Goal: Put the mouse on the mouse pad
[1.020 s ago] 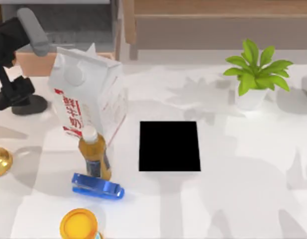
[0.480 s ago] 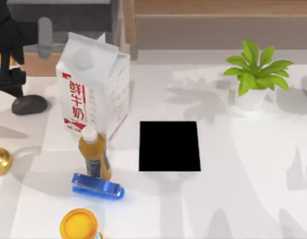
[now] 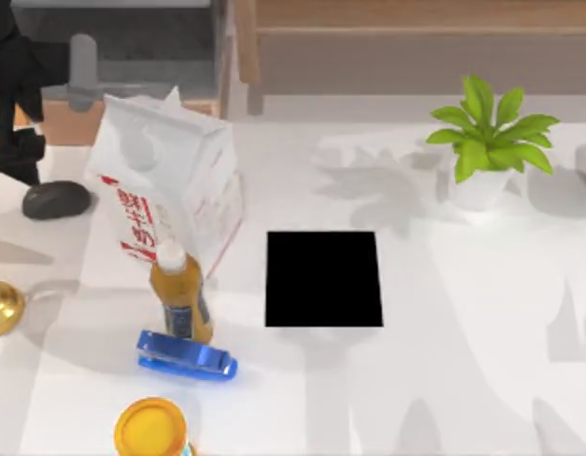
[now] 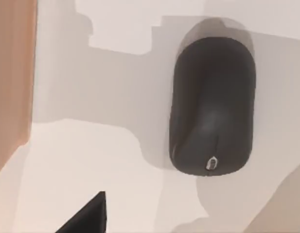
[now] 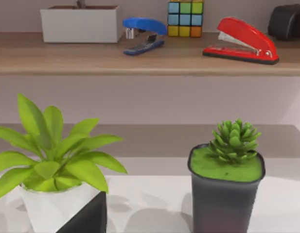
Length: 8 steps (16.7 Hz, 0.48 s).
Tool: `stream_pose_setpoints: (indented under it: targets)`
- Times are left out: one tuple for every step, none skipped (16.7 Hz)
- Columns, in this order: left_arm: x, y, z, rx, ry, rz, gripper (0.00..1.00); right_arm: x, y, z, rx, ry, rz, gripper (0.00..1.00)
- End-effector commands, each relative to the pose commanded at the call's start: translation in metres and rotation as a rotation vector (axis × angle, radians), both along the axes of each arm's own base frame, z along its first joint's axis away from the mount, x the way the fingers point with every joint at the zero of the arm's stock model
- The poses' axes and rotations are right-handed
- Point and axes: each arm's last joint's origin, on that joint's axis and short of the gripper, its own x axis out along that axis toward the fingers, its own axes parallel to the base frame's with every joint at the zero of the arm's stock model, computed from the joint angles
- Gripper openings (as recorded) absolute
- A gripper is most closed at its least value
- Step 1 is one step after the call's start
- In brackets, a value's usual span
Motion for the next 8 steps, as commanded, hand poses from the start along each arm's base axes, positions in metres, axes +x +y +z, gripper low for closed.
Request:
stream_pose_setpoints:
  targets:
    - [0.0,0.0,-0.002,0.0,0.001,0.001,1.0,0.0,0.0,0.0,0.0,0.0,0.0,1.0]
    - [-0.001,0.0,-0.007,0.001,0.002,0.003,1.0,0.0,0.0,0.0,0.0,0.0,0.0,1.0]
    - [-0.002,0.0,-0.012,0.002,0.002,0.003,1.0,0.0,0.0,0.0,0.0,0.0,0.0,1.0]
    - [-0.003,0.0,-0.018,0.002,0.002,0.004,1.0,0.0,0.0,0.0,0.0,0.0,0.0,1.0]
    - [-0.004,0.0,-0.025,0.002,0.002,0.004,1.0,0.0,0.0,0.0,0.0,0.0,0.0,1.0]
    - [-0.005,0.0,-0.033,0.002,0.003,0.004,1.0,0.0,0.0,0.0,0.0,0.0,0.0,1.0]
    - [-0.006,0.0,-0.041,0.002,0.003,0.004,1.0,0.0,0.0,0.0,0.0,0.0,0.0,1.0]
    - [-0.007,0.0,-0.05,0.002,0.004,0.004,1.0,0.0,0.0,0.0,0.0,0.0,0.0,1.0]
